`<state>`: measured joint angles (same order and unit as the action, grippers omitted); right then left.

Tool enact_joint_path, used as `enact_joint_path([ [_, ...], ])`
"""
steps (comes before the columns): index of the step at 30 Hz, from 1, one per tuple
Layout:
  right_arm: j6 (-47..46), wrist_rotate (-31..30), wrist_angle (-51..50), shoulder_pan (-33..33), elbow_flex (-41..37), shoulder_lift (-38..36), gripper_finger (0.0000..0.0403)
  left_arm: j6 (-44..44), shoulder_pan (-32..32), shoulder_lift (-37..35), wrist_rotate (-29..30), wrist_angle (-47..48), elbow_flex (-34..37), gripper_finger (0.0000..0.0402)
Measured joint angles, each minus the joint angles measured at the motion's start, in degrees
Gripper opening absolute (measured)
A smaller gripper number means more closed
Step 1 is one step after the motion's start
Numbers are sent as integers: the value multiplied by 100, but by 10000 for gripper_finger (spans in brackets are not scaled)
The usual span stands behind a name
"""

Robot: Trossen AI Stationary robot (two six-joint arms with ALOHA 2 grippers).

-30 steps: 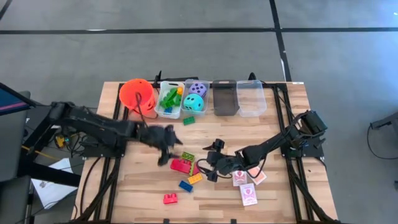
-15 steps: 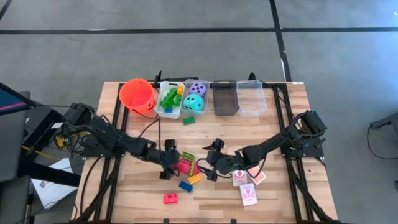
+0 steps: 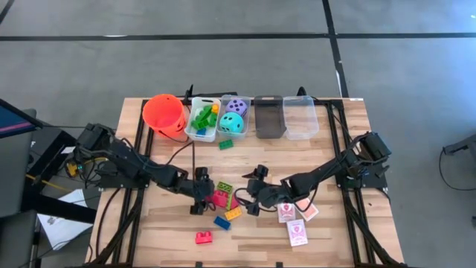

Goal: Pick & Place Toys
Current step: Put the top large red game piece into the white bin

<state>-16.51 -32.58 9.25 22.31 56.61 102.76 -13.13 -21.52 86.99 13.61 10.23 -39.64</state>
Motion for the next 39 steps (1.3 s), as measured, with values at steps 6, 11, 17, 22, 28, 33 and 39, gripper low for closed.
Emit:
enact_joint_path([
  [6, 0, 1, -2, 2, 0, 0, 397, 0, 3, -6, -420, 45, 6, 290],
  [11, 0, 0, -4, 2, 1, 0, 397, -221, 2, -92, -612, 38, 26, 290],
  [17, 0, 0, -38, 2, -1, 0, 397, -247, 2, -104, -639, 156, 28, 290],
  [22, 0, 0, -55, 2, -1, 0, 397, -387, -5, -104, -780, 200, 28, 290],
  [28, 0, 0, -70, 2, -1, 0, 397, -390, -35, -104, -909, 247, 26, 290],
  [33, 0, 0, -83, 2, -1, 0, 397, -391, -35, -104, -907, 475, 26, 290],
  [39, 0, 0, -133, 2, -1, 0, 397, -679, -36, -62, -905, 586, 20, 290],
])
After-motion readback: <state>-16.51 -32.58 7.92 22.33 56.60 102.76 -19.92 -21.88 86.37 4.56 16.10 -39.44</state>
